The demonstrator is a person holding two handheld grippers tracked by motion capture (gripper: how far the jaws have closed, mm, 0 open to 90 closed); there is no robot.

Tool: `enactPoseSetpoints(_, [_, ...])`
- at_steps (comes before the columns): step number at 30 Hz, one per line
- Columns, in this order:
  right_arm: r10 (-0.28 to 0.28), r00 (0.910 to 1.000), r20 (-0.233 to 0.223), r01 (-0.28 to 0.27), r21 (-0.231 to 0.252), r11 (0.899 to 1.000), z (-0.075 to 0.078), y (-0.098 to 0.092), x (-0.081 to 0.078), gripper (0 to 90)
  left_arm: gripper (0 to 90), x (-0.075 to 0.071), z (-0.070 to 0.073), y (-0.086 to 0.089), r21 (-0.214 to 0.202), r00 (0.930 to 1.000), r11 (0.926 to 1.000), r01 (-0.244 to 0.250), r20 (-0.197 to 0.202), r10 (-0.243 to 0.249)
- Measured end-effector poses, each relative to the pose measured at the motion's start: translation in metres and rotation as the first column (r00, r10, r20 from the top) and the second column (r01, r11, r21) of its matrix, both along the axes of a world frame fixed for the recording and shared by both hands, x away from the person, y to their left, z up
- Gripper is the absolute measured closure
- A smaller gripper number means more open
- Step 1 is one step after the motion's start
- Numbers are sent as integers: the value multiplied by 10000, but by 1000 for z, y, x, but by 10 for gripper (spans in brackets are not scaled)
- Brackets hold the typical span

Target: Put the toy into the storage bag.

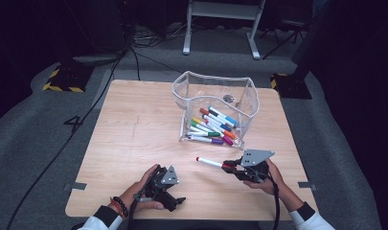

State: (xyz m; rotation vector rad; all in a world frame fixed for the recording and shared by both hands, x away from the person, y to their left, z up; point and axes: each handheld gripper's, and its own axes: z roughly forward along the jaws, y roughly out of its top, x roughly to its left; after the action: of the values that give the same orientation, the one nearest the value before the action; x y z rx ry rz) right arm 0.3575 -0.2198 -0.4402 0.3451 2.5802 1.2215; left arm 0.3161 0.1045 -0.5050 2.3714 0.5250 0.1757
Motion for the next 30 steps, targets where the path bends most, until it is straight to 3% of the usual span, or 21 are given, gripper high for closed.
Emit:
enactPoseSetpoints(9, [-177, 9962, 852, 129, 572, 9983, 43, -4, 8, 752, 6, 0, 0, 0, -38, 10000, 10000, -53, -25, 53])
enactPoseSetpoints(19, [-692, 9840, 1640, 528, 1026, 9933, 101, -14, 31, 752, 6, -1, 0, 2, -53, 10000, 10000, -58, -27, 58])
enactPoseSetpoints(30, [-1524, 9701, 1887, 1342, 1061, 9853, 130, -27, 67, 752, 6, -1, 0, 2, -74, 10000, 9999, -73, -21, 73])
